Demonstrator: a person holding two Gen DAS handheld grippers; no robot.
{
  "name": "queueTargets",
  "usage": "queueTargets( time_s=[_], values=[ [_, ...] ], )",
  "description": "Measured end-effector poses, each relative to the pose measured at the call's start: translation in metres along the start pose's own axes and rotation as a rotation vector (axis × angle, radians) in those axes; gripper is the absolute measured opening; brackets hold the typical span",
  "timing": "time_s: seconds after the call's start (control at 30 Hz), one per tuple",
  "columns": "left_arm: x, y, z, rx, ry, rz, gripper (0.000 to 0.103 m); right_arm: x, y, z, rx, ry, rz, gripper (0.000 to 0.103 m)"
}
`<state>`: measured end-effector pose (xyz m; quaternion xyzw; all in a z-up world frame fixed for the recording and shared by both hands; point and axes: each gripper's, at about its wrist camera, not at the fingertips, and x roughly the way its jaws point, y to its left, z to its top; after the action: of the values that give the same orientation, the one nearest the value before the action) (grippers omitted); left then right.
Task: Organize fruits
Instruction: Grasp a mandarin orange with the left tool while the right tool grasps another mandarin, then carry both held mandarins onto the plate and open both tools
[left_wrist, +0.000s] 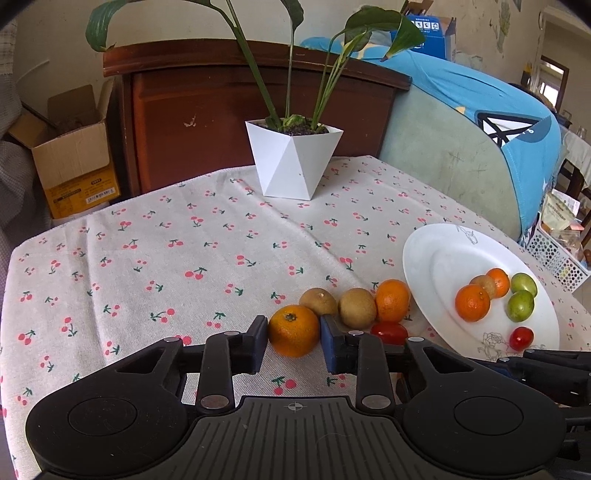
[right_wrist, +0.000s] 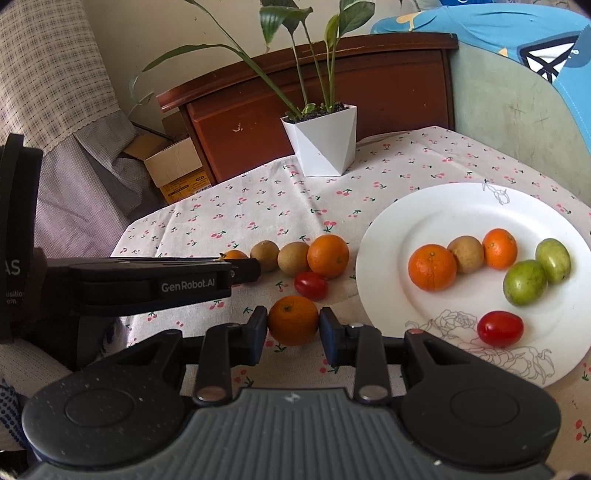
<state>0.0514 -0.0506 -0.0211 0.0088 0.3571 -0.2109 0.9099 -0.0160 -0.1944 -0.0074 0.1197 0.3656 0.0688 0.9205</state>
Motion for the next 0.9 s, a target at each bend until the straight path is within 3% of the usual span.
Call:
queueTargets(
  time_s=[0.37,0.9],
  values=[
    [-0.015,-0.007,0.011,-0.024,-0.046,-0.012,0.028,-0.011,-0.001,0.005,-0.007,-0.054,-0.005,0.031],
    [-0.016,-0.057,0.027,-0.015,-0.068,-0.135,0.028,-0.042,-0.047,0.042,-0.006,-0.117,-0.112,0.031]
  ],
)
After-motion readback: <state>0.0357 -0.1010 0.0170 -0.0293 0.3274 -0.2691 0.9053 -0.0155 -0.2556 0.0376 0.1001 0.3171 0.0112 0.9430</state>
